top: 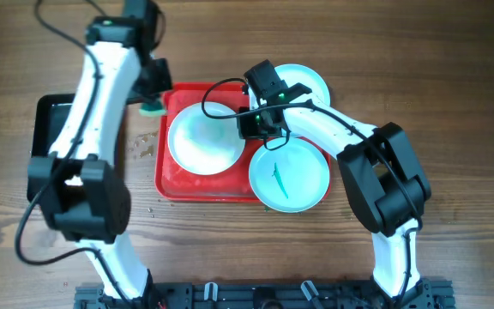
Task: Clean dirty plates on tray and stack at the side
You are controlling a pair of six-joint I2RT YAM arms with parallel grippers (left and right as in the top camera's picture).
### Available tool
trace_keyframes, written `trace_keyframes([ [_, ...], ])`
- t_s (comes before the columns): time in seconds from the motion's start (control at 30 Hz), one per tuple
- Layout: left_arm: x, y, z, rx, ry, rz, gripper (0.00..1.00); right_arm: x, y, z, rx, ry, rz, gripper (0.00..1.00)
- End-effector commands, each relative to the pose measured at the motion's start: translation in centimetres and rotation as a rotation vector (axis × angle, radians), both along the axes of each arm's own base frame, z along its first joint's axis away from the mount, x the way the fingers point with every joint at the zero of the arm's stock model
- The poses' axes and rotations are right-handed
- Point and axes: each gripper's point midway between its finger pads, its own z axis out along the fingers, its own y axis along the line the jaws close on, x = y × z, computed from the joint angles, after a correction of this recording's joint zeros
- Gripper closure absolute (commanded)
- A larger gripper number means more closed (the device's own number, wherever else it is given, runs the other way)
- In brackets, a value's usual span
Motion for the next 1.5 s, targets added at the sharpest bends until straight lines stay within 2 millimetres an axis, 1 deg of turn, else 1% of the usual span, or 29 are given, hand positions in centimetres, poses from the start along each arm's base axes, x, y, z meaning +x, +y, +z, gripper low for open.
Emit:
trace_keyframes([
  [0.0,-0.6,5.5,1.7,0.024,-0.021,0.142,0.96,0.0,0.2,-1.0,-0.008,0.029,-0.042,0.82],
  [0.03,-0.7,6.9,1.5,0.024,-0.018,0.176,0.96,-0.3,0.4,-1.3,-0.009,0.044,-0.055,0.81],
  [0.1,-0.9,8.7,1.3,0.020,-0.017,0.223,0.96,-0.7,0.7,-1.9,-0.014,0.068,-0.071,0.82],
  [0.17,-1.1,10.0,1.1,0.009,-0.016,0.289,0.96,-0.9,0.7,-2.1,-0.016,0.075,-0.071,0.96],
  [0.23,-1.3,10.8,0.8,-0.006,-0.010,0.328,0.96,-0.8,0.7,-1.4,-0.012,0.070,-0.070,0.96],
  [0.3,-1.7,10.8,0.7,-0.031,0.005,0.337,0.96,-0.3,0.6,-0.4,-0.015,0.036,-0.050,0.96],
  [0.4,-2.0,10.8,0.7,-0.038,0.015,0.340,0.96,0.8,-0.1,1.6,-0.060,-0.041,-0.046,0.96],
  [0.43,-2.0,10.8,0.7,-0.038,0.014,0.340,0.96,1.4,-0.8,3.1,-0.093,-0.099,-0.057,0.96],
  [0.47,-2.0,10.8,0.7,-0.038,0.014,0.340,0.96,1.7,-1.2,3.7,-0.111,-0.126,-0.062,0.95],
  [0.53,-2.0,10.6,0.6,-0.045,0.015,0.340,0.96,2.3,-2.2,5.8,-0.171,-0.211,-0.065,0.96],
  [0.6,-1.8,9.9,0.6,-0.087,0.015,0.334,0.96,2.9,-3.4,7.9,-0.251,-0.307,-0.083,0.96],
  [0.67,-1.7,9.4,0.6,-0.114,0.014,0.330,0.96,3.3,-4.0,9.7,-0.325,-0.400,-0.077,0.96],
  [0.73,-1.7,9.4,0.6,-0.116,0.014,0.330,0.96,3.6,-4.7,11.5,-0.433,-0.504,-0.087,0.96],
  [0.83,-1.7,9.3,0.6,-0.125,0.014,0.329,0.96,3.5,-5.1,13.0,-0.574,-0.616,-0.099,0.96],
  [0.97,-1.5,8.4,0.6,-0.173,0.013,0.323,0.96,3.0,-5.5,15.6,-0.770,-0.773,-0.126,0.96],
  [1.03,-1.5,8.4,0.6,-0.173,0.013,0.323,0.96,2.8,-5.3,16.7,-0.840,-0.833,-0.112,0.96],
  [1.2,-1.5,8.4,0.6,-0.173,0.013,0.323,0.96,1.7,-4.2,19.4,-0.950,-0.966,-0.128,0.96],
  [1.37,-1.5,8.4,0.6,-0.173,0.013,0.323,0.96,0.3,-4.3,22.7,-1.074,-1.097,-0.236,0.96],
  [1.47,-1.5,8.4,0.6,-0.173,0.013,0.323,0.96,-0.4,-3.9,24.2,-1.141,-1.152,-0.248,0.96],
])
